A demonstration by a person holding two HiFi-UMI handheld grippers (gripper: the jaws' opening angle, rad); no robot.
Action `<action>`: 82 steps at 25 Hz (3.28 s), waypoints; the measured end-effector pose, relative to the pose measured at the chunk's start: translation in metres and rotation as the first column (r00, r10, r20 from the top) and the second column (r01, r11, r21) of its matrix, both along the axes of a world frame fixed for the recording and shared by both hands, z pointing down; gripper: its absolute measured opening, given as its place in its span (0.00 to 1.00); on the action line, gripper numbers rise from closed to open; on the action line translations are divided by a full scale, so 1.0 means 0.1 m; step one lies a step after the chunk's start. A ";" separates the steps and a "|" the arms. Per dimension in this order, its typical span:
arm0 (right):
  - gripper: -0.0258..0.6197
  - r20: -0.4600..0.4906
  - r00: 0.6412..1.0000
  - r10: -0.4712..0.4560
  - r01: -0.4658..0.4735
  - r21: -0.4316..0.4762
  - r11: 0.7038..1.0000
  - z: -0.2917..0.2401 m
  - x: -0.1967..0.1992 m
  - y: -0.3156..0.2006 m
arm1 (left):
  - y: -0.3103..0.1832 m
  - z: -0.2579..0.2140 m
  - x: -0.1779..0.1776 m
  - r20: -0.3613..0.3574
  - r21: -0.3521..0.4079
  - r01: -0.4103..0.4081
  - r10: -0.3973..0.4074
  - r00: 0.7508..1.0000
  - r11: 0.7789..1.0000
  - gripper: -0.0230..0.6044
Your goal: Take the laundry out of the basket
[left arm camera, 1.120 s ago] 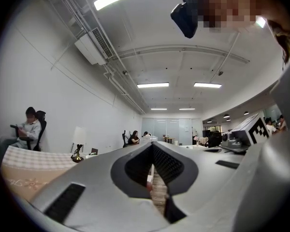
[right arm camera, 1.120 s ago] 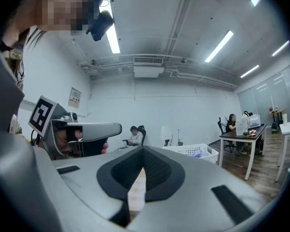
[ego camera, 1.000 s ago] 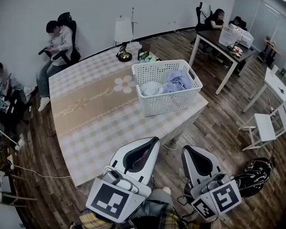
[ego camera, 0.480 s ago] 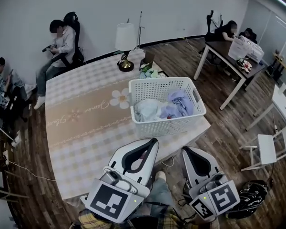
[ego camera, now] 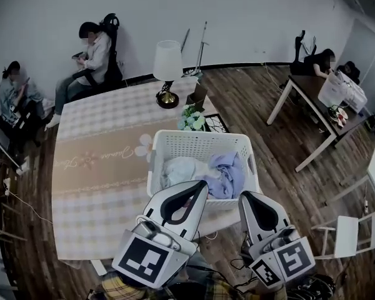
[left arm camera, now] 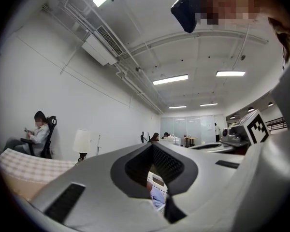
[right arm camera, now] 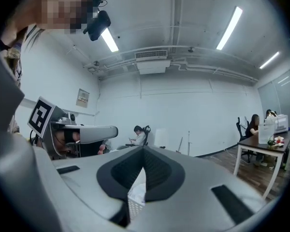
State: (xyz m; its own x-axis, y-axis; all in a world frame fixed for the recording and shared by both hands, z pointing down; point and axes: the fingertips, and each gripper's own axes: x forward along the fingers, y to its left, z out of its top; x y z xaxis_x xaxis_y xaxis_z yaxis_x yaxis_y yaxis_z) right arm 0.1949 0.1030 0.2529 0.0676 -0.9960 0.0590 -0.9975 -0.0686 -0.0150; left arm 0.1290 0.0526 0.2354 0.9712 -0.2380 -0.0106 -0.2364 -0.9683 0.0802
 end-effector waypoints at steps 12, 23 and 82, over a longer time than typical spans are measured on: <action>0.07 0.044 0.991 -0.128 0.130 -0.045 0.990 0.17 0.61 -0.52 | -0.37 0.17 0.49 0.078 -0.033 0.144 -0.141 0.987 0.989 0.07; 0.07 0.039 0.990 -0.132 0.135 -0.076 0.988 0.21 0.78 -0.89 | -0.75 0.26 0.73 0.114 -0.049 0.110 -0.104 0.988 0.993 0.07; 0.68 0.215 0.134 -0.967 0.150 -0.969 -0.194 2.93 0.90 -1.27 | -0.70 3.07 1.32 0.727 -0.361 -0.408 0.527 0.440 0.839 0.73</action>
